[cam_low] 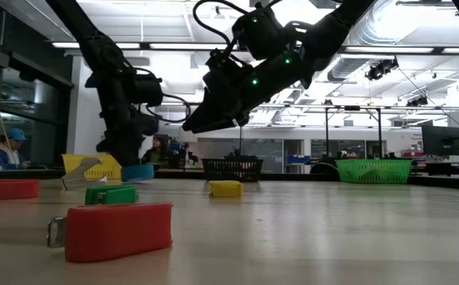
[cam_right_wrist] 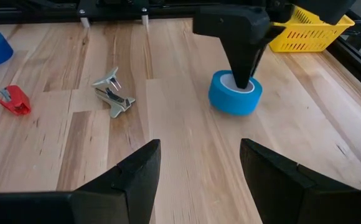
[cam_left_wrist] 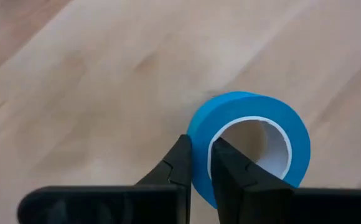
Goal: Pick and place Stapler, Stapler remover, tape
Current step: Put the blue tape into the green bin
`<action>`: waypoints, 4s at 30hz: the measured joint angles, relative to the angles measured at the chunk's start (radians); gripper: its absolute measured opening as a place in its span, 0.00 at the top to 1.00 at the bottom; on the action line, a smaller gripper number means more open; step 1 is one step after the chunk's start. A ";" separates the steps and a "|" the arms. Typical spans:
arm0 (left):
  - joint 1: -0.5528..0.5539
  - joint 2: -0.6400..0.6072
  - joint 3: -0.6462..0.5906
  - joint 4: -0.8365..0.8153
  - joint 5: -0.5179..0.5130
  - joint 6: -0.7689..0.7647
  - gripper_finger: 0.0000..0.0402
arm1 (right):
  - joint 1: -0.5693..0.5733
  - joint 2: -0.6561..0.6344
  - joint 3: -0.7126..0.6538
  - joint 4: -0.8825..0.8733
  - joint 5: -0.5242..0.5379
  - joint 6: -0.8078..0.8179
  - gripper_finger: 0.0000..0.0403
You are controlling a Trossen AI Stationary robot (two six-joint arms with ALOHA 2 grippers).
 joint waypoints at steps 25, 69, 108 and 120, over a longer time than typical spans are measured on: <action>-0.282 -0.354 0.000 0.219 -0.161 0.108 0.93 | -0.006 -0.001 0.000 0.076 0.053 -0.099 0.48; -0.450 -0.404 0.000 0.519 -0.163 0.243 0.93 | 0.072 -0.211 -0.005 0.076 -0.038 -0.172 0.48; -0.517 -0.229 -0.010 0.937 -0.083 0.288 0.93 | 0.291 -0.536 -0.459 0.434 0.285 -0.173 0.48; -0.521 -0.127 -0.010 1.187 -0.012 0.268 0.94 | 0.274 -0.534 -0.664 0.801 0.287 -0.218 0.48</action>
